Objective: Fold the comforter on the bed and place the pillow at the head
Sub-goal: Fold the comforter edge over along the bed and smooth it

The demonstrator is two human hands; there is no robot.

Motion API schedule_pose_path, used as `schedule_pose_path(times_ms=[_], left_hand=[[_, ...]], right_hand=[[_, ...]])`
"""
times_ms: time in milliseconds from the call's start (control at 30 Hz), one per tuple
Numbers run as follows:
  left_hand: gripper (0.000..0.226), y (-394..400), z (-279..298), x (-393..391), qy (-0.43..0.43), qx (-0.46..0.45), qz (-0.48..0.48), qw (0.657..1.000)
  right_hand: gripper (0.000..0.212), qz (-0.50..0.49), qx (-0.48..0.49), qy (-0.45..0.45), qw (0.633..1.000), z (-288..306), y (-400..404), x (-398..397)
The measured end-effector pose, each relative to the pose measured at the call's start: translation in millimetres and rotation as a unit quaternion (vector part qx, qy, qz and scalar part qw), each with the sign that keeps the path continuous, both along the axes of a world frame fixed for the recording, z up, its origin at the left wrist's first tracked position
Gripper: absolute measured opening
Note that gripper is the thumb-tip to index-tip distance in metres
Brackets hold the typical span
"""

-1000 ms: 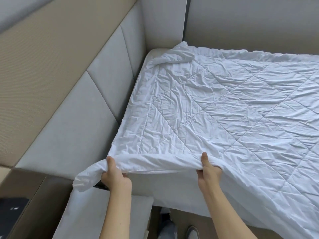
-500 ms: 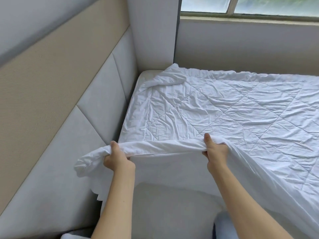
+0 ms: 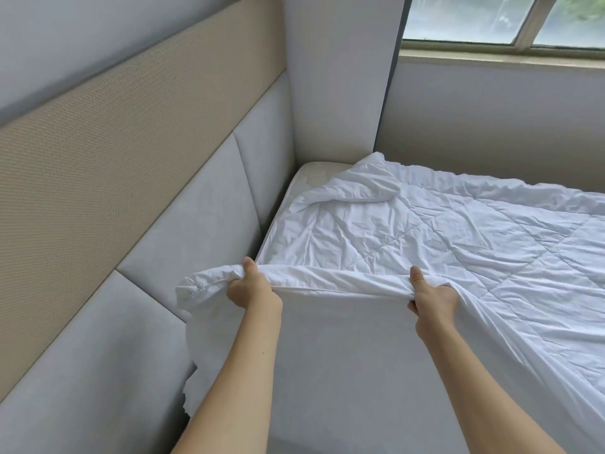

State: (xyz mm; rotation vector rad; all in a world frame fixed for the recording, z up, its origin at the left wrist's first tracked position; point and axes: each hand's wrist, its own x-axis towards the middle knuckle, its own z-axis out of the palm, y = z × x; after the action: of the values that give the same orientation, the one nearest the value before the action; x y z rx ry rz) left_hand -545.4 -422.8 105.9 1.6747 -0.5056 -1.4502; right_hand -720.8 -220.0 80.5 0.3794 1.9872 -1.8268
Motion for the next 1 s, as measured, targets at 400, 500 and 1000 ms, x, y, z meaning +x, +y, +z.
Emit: schedule_pose_path(times_ms=[400, 500, 1000], left_hand=[[0.038, -119.3, -155.2, -136.6, -0.042, 0.054, -0.018, 0.998], [0.045, -133.0, -204.5, -138.5, -0.115, -0.077, -0.258, 0.956], [0.091, -111.5, -370.0, -118.2, -0.58, -0.264, -0.576, 0.511]], right_hand=[[0.037, 0.067, 0.071, -0.016, 0.995, -149.6, -144.3, -164.3], [0.044, 0.217, 0.065, 0.025, 0.974, -196.1, -168.4, -173.2], [0.076, 0.512, 0.403, 0.315, 0.69, -346.0, -164.0, -155.8]])
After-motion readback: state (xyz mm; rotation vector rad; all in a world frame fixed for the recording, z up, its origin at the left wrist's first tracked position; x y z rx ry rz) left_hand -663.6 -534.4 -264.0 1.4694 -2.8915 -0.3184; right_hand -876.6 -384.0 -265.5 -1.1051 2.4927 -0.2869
